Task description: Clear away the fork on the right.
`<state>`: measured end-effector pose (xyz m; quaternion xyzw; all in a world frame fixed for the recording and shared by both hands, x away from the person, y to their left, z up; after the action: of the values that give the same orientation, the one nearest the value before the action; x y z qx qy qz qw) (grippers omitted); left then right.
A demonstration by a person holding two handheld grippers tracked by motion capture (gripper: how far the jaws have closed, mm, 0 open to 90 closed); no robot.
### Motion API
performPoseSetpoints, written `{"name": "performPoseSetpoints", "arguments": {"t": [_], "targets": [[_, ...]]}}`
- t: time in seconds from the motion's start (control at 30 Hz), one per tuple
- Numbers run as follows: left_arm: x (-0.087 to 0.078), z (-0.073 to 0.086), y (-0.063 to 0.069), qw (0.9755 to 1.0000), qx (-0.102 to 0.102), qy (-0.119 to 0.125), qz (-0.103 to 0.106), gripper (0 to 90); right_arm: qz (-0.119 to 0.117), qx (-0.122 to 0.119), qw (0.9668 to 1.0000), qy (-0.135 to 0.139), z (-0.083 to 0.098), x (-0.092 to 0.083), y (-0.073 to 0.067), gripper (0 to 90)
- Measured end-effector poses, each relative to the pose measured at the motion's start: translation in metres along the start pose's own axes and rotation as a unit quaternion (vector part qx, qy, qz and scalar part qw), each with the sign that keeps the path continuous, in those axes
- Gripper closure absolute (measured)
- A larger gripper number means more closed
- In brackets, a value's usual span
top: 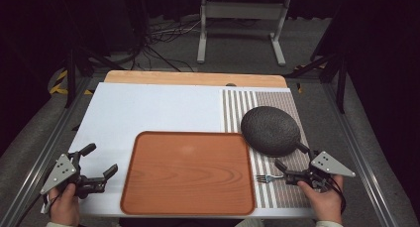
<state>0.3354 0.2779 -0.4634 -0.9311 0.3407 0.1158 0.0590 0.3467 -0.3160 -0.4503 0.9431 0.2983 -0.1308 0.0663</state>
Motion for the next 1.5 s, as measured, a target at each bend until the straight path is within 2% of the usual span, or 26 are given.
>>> {"name": "performPoseSetpoints", "arguments": {"t": [0.13,0.6,1.03,1.17,1.4,1.5], "targets": [[-0.001,0.0,0.0,1.0,-0.004,0.002,-0.001,0.3,-0.004,-0.001,1.0,-0.002,0.0,0.001,-0.001,4.7],[-0.001,0.0,0.0,1.0,0.0,-0.001,0.002,0.6,-0.007,-0.001,1.0,-0.006,0.001,0.001,-0.001,4.5],[-0.001,0.0,0.0,1.0,0.001,-0.001,-0.001,0.6,-0.02,0.0,0.9998,-0.004,-0.007,0.004,-0.003,4.5],[-0.001,0.0,0.0,1.0,0.001,-0.001,-0.001,0.6,-0.042,-0.012,0.9991,0.0,-0.018,0.01,-0.006,7.3],[-0.001,0.0,0.0,1.0,-0.001,-0.001,-0.001,0.6,-0.06,-0.028,0.9975,-0.026,-0.027,0.018,-0.009,3.1],[-0.001,0.0,0.0,1.0,0.001,-0.003,-0.002,0.6,-0.073,-0.064,0.9939,-0.052,-0.03,0.023,-0.01,5.0]]}}
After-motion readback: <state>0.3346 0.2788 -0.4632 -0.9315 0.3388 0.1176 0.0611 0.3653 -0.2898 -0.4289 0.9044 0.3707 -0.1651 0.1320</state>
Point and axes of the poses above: each handheld gripper's, and its own axes: x roughly forward along the jaws, z roughly out of its underside, y roughly to its right, the point moved 5 cm from there along x, roughly forward along the jaws, and after that the axes turned 5 degrees about -y, right-handed, at the moved point
